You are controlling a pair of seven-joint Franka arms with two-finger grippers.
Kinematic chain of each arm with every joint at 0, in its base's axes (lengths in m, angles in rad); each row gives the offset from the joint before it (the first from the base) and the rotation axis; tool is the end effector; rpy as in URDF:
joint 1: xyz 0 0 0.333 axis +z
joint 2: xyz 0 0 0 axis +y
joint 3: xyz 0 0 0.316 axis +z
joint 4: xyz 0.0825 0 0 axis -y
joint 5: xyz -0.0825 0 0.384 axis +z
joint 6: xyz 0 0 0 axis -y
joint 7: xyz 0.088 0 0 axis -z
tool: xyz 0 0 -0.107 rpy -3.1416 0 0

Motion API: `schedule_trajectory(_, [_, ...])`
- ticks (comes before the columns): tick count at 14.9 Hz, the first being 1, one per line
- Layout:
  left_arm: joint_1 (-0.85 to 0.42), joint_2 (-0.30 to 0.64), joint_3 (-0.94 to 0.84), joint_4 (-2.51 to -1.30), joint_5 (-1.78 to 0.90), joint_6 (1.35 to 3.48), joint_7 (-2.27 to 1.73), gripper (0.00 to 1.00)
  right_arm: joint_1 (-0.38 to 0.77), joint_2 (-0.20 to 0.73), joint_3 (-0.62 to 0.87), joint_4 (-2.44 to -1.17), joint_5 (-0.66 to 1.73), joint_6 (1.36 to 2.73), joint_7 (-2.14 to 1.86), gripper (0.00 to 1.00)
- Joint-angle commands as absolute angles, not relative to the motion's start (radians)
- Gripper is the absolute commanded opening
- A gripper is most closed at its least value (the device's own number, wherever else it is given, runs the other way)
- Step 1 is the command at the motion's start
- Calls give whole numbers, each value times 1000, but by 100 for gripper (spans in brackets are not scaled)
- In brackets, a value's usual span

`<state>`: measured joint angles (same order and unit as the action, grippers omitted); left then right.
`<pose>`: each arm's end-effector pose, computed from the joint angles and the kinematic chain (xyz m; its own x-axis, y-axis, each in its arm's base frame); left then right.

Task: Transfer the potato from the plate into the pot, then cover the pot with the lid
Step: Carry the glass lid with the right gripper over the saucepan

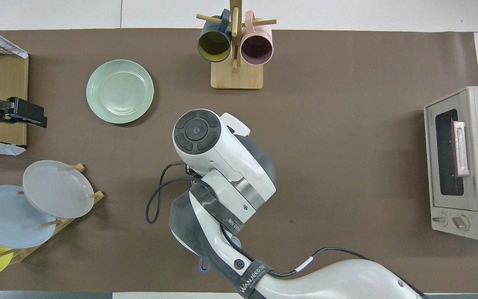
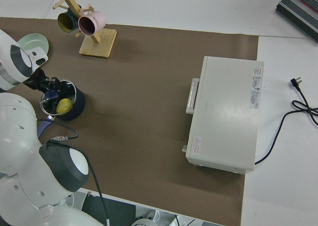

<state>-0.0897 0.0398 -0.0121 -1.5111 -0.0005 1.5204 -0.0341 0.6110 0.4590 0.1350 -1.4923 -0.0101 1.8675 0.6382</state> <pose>0.5591 -0.0570 0.6260 0.9972 -0.0676 -0.0305 -0.0677 -0.9977 -0.0001 0.5087 0.4507 0.4020 0.9907 0.0988 -0.0940 0.0999 -0.9950 0.0072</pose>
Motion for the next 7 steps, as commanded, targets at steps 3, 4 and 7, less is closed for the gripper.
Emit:
schedule_trajectory(3, [-77, 20, -17, -1532, -15, 1526, -29, 100, 609, 420, 140, -1552, -9, 1914, 647, 0])
schedule_trajectory(4, [-77, 20, -18, -1532, -15, 1526, -29, 100, 609, 419, 140, -1554, -9, 1914, 647, 0])
schedule_trajectory(7, [-77, 20, -17, -1532, -15, 1526, -29, 100, 603, 417, 140, -1566, -9, 1917, 646, 40])
